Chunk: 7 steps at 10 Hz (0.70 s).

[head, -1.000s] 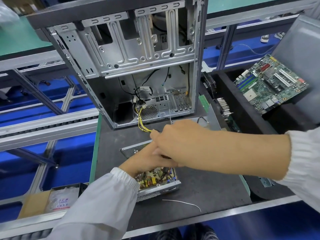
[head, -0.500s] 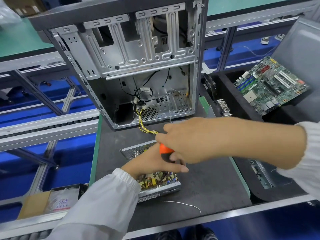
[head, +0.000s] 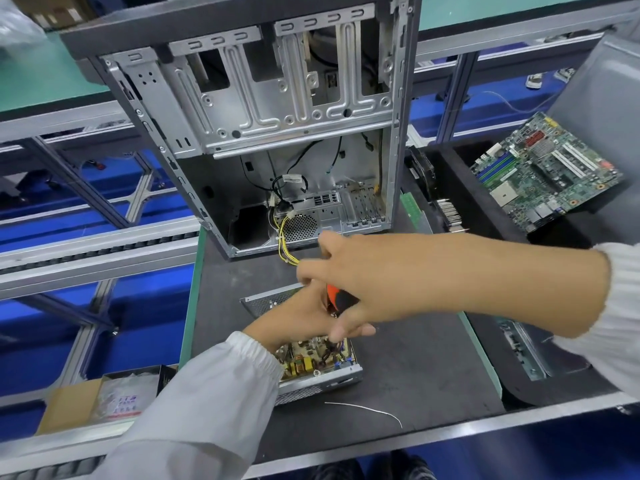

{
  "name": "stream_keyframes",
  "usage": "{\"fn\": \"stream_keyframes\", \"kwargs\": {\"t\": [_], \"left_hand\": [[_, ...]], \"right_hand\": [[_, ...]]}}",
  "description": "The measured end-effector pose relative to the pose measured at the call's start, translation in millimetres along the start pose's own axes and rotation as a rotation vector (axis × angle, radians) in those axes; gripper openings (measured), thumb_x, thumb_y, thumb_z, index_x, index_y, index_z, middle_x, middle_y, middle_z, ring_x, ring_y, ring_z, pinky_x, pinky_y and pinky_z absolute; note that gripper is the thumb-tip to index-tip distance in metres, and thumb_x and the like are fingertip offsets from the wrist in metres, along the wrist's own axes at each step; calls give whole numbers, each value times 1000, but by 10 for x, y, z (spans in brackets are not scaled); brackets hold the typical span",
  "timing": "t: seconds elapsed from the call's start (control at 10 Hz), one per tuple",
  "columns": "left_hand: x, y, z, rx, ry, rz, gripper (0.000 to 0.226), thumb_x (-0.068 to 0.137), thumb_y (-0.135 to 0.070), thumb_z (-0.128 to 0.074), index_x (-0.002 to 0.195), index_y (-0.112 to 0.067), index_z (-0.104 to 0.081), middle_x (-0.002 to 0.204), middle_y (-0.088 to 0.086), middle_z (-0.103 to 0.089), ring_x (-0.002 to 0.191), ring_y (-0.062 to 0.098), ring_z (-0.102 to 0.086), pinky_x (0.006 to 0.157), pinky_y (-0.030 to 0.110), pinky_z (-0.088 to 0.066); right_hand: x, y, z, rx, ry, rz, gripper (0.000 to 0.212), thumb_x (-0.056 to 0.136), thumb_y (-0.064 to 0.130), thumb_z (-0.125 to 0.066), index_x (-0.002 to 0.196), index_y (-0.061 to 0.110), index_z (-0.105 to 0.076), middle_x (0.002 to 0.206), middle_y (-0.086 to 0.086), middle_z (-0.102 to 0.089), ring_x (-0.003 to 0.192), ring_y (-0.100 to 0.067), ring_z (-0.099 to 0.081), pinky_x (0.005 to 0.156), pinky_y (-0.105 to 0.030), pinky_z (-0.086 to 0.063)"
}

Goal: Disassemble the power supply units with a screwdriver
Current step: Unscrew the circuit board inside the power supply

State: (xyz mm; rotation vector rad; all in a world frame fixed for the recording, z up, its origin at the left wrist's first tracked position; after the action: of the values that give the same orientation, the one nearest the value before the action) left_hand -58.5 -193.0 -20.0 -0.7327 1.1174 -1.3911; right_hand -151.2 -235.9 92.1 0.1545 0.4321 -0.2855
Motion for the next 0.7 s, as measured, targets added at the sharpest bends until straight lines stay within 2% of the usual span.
{"fn": "stream_keyframes", "kwargs": {"t": [0.1,0.2,0.3,0.4,0.5,0.6,0.7], "left_hand": [[-4,-11,-12,-29,0,-22,21,81,-3,-75,93,10,-62,87,19,-68,80,8,-59,76,17,-48],[3,20,-13,-64,9,12,18,79,2,-76,90,-7,-65,80,-12,-70,79,-8,-60,73,9,-46],[7,2,-37,-30,37,15,38,79,-5,-78,96,-32,-56,85,-19,-63,83,-20,-58,73,2,-44],[35,47,5,-34,48,-10,33,78,-1,-77,94,-26,-61,81,-18,-69,83,-12,-63,74,7,-47],[3,115,73,-37,57,25,32,76,3,-78,88,-19,-59,74,-22,-66,76,-7,-60,70,9,-47],[-44,87,200,-27,48,-13,32,77,4,-77,91,-18,-59,76,-5,-57,75,9,-50,70,20,-42],[-94,104,318,-22,30,-31,36,78,-4,-79,97,-29,-62,79,13,-35,71,25,-31,66,30,-31]], "right_hand": [[73,57,-36,-201,-129,-113,37,99,43,-45,121,13,-48,72,-1,-27,70,-21,-40,54,-30,-33],[79,33,-105,-125,-30,-25,22,97,25,-48,118,17,-44,74,1,-27,62,-16,-40,47,-29,-26],[92,-26,-101,49,57,45,40,88,30,-61,122,26,-40,91,2,-33,72,-19,-52,54,-34,-40],[165,-58,-136,7,-33,-14,42,86,25,-63,124,17,-47,72,5,-29,72,-24,-51,68,-38,-51],[177,-80,-168,24,-97,4,25,90,21,-57,114,15,-51,68,6,-25,74,-29,-55,69,-40,-52],[118,-111,-158,63,-147,1,13,93,25,-56,95,23,-44,68,7,-28,74,-26,-56,65,-39,-51],[42,-137,-117,83,-170,-16,28,94,29,-56,94,24,-29,71,4,-32,61,-14,-43,48,-31,-31]]}}
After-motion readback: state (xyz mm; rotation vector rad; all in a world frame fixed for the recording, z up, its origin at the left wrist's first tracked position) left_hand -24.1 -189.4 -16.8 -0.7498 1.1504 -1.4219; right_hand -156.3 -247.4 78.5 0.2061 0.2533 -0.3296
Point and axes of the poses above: each hand's wrist, its own x-axis towards the middle knuckle, its own z-axis out of the back of the hand, y = z × x, the point moved 3 cm from there along x, towards the middle knuckle
